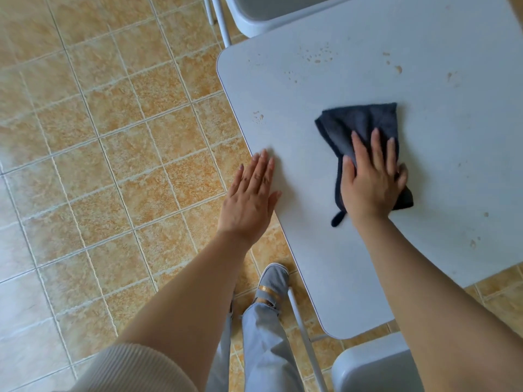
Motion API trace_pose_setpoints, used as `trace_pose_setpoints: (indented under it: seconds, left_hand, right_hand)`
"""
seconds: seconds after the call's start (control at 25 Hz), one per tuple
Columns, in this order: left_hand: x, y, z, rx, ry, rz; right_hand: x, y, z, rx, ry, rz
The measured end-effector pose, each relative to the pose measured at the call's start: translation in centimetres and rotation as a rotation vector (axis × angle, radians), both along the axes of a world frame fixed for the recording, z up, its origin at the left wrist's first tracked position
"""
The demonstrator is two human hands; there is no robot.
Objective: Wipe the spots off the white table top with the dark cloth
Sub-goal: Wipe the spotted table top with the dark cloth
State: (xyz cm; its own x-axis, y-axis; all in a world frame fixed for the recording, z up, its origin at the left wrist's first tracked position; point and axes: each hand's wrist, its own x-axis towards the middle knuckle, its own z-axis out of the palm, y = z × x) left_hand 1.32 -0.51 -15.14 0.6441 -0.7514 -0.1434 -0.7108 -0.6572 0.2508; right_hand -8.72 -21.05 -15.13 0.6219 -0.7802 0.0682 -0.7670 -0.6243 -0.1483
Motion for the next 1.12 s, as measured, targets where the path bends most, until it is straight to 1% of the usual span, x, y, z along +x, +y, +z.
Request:
trace_pose_setpoints:
  seconds: [0.08,0.16,0.2,0.32,0.4,0.44,0.52,0.6,0.64,0.68,0.76,0.88,1.0,1.08,1.12]
  left_hand:
    - [0.7,-1.0,-0.1,0.013,0.008,0.036]
    - [0.6,-1.4,-0.3,0.02,-0.001,0.064]
    - [0.4,-1.5,-0.3,0.02,-0.009,0.077]
    - [0.2,-1.5,-0.3,0.021,-0.027,0.091]
    - [0.2,-1.5,-0.2,0.024,-0.026,0.081]
    - [0.2,-1.5,-0.2,0.028,-0.025,0.075]
    - [0.2,-1.5,-0.3,0.03,-0.024,0.074]
    - [0.3,-1.4,-0.3,0.031,-0.031,0.081]
    - [0.3,-1.4,-0.3,0.031,-0.035,0.077]
    - [0.2,-1.4,-0.4,0.026,-0.036,0.071]
    - [0.4,-1.3,-0.6,0.007,-0.041,0.057]
    - [0.8,-0.8,-0.6,-0.016,-0.058,0.031]
    - [1.0,0.0,-0.6,-0.031,-0.047,0.01]
    - [0.9,0.4,-0.6,-0.032,-0.05,0.008]
    - [0.9,0.5,-0.6,-0.033,-0.048,0.005]
  right_hand:
    - [4.6,0.0,-0.1,0.072,-0.001,-0.031]
    - [7.7,0.9,-0.3,0.083,0.008,0.072]
    - [8.1,1.5,-0.4,0.048,0.001,0.144]
    - [5.1,1.7,-0.5,-0.07,-0.003,0.377]
    - [2.0,0.5,-0.1,-0.098,0.007,0.434]
    - [1.1,-0.3,0.1,-0.091,0.016,0.398]
    - [1.4,-1.6,0.3,-0.054,0.042,0.242]
    - [4.6,-2.4,0.4,0.047,0.053,0.059]
    - [6.7,-2.6,0.6,0.09,0.054,-0.002]
    - [8.9,-2.6,0.6,0.115,0.061,-0.018]
    - [12.5,-2.0,0.4,0.122,0.067,0.077]
    - [13.9,0.5,-0.1,0.031,0.043,0.349]
    - [10.7,1.4,0.1,-0.06,0.05,0.593]
    - [7.4,0.6,0.7,-0.095,0.061,0.642]
    - [6.2,-0.1,0.9,-0.091,0.073,0.611]
